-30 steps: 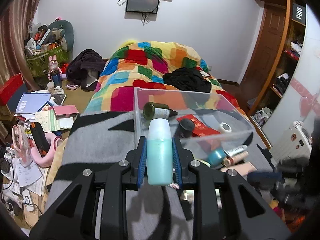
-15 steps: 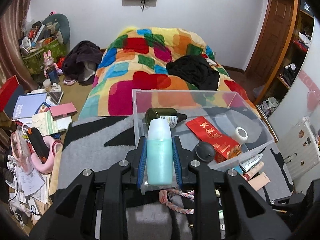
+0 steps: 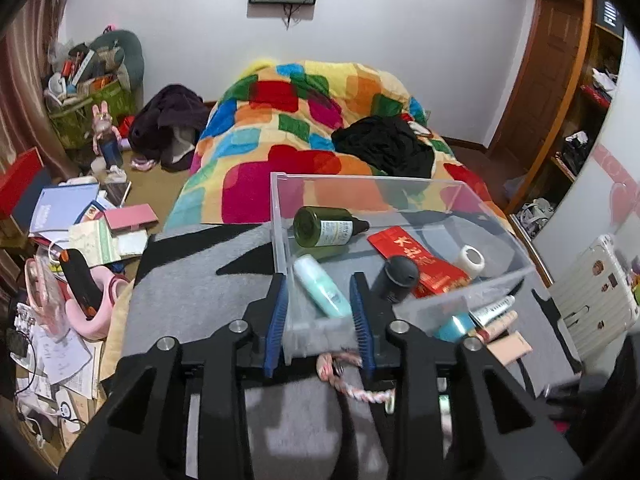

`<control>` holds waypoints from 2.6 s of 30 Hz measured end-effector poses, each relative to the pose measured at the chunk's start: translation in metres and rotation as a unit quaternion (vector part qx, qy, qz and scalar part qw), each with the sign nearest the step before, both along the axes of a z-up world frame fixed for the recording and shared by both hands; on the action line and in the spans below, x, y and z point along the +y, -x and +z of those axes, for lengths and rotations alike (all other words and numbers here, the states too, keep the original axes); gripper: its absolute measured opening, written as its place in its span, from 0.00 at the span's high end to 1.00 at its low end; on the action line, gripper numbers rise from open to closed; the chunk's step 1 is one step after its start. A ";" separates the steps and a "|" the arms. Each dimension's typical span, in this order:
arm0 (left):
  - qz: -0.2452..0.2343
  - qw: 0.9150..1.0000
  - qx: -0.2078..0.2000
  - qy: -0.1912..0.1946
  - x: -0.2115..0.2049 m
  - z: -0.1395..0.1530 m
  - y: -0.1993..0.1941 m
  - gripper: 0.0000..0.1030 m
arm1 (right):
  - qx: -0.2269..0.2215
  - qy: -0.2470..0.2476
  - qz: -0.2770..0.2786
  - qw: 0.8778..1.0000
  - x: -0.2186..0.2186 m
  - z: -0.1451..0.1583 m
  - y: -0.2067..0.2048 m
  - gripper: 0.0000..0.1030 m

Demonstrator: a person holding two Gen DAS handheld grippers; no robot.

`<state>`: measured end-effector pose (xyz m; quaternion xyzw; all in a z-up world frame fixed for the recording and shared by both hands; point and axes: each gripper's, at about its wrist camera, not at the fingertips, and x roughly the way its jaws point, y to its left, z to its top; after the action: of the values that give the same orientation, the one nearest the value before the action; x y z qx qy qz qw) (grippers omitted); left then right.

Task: Organize objects
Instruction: 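Release the mint-green tube into the box with left tool while right tool lifts the pen, then grasp the pale green tube with left tool while right tool releases the pen into the box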

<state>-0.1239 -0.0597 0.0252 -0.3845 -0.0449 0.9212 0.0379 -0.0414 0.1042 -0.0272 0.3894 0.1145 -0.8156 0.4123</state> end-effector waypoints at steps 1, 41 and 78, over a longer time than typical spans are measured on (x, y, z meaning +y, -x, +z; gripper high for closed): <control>-0.003 1.000 0.004 0.001 0.001 0.002 -0.005 0.66 | 0.003 0.006 -0.007 1.000 0.004 0.004 0.001 0.90; -0.241 0.964 -0.105 0.044 0.098 -0.073 -0.040 0.66 | 0.022 0.005 -0.137 0.990 0.025 0.049 0.145 0.90; -0.047 0.999 0.013 -0.015 -0.002 0.009 -0.050 0.86 | 0.017 0.025 -0.127 0.991 0.051 0.044 0.108 0.72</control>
<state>-0.0742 -0.0620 0.0344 -0.3735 -0.0405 0.9226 0.0872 -0.1498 0.1555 0.0167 0.3764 0.0513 -0.8705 0.3131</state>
